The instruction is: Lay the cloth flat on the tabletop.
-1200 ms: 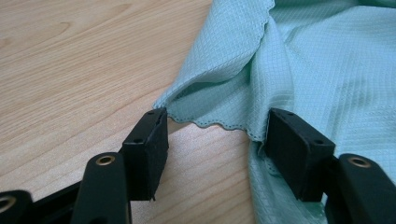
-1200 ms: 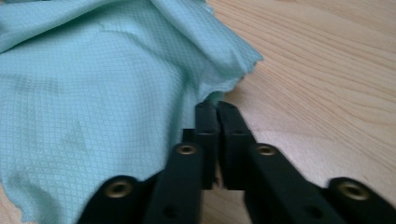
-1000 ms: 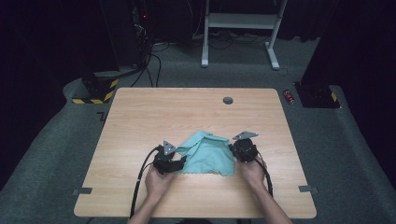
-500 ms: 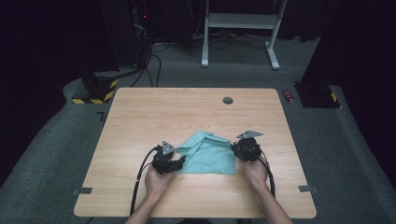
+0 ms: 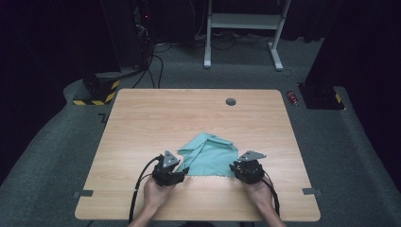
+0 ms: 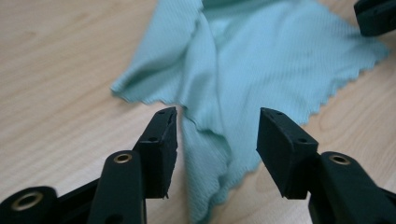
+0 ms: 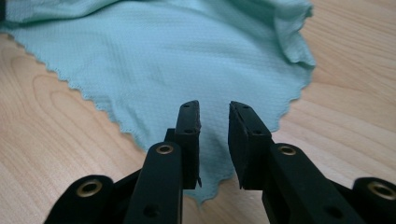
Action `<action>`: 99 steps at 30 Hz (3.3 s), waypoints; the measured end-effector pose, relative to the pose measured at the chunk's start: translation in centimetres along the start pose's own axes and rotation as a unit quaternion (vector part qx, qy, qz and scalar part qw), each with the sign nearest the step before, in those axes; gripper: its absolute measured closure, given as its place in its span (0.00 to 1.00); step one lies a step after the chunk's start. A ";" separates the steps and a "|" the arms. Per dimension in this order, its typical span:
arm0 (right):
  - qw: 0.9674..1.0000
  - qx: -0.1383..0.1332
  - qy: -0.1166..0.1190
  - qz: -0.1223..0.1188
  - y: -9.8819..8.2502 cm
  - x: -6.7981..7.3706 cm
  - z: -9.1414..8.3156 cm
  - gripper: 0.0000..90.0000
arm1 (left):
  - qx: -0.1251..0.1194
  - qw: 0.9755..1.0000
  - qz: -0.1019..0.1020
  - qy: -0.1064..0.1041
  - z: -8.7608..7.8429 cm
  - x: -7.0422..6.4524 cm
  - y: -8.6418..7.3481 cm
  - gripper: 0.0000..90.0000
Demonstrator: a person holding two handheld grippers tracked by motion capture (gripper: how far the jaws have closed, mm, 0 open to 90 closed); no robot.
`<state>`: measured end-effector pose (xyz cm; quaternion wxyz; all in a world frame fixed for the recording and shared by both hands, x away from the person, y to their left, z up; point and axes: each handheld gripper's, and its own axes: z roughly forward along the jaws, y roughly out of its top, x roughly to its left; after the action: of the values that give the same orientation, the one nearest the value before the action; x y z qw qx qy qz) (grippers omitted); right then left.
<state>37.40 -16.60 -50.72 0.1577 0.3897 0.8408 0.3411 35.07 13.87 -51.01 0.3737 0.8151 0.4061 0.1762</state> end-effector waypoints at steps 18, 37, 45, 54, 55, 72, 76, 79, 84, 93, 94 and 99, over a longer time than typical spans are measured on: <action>0.999 0.006 -0.002 -0.042 -0.6 1.2 0.6 0.99 | 0.016 0.999 0.028 0.014 1.0 0.2 2.0 0.99; 0.999 -0.012 0.006 -0.041 -1.2 0.7 -1.2 0.90 | -0.022 1.000 -0.003 0.002 -1.2 0.8 1.3 0.74; 1.000 0.001 0.004 -0.027 -1.5 0.3 -0.8 0.84 | 0.014 0.999 0.040 -0.008 0.2 -1.3 0.3 0.71; 0.999 0.007 0.008 -0.037 -1.7 0.4 -0.7 0.99 | 0.023 0.999 0.037 -0.002 1.1 -0.3 0.0 0.91; 0.999 0.007 0.007 -0.038 -1.7 0.5 -0.7 0.99 | 0.025 0.999 0.037 -0.009 1.0 -0.2 -0.1 0.95; 0.998 -0.003 0.043 -0.034 -2.9 1.4 -3.0 0.95 | 0.020 0.998 0.020 -0.053 -1.6 -0.4 -0.7 0.88; 0.999 -0.035 0.041 -0.003 -1.3 -0.1 -2.9 0.88 | -0.006 1.000 -0.010 -0.027 -1.3 1.1 0.5 0.76; 0.998 -0.048 0.031 0.019 -0.2 -1.3 -1.8 0.83 | -0.010 1.000 -0.023 -0.006 -0.5 2.1 1.4 0.72; 0.998 -0.053 0.005 0.041 1.1 -2.6 0.3 0.80 | -0.014 0.999 -0.030 0.029 0.8 3.0 2.3 0.64; 0.999 -0.019 -0.026 0.038 3.3 -3.9 2.8 0.72 | -0.008 0.998 -0.050 0.037 2.0 4.2 2.0 0.61; 0.999 -0.015 -0.027 0.035 3.4 -4.0 3.1 0.72 | -0.007 0.998 -0.048 0.038 2.1 4.1 2.0 0.61; 0.998 0.002 -0.023 0.058 3.7 -4.4 4.2 0.75 | -0.003 0.998 -0.068 0.019 3.0 4.4 1.9 0.66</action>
<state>44.53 -16.37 -51.14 0.1562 0.4457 0.8135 0.3395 40.54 15.16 -51.64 0.3793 0.7811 0.4670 0.1672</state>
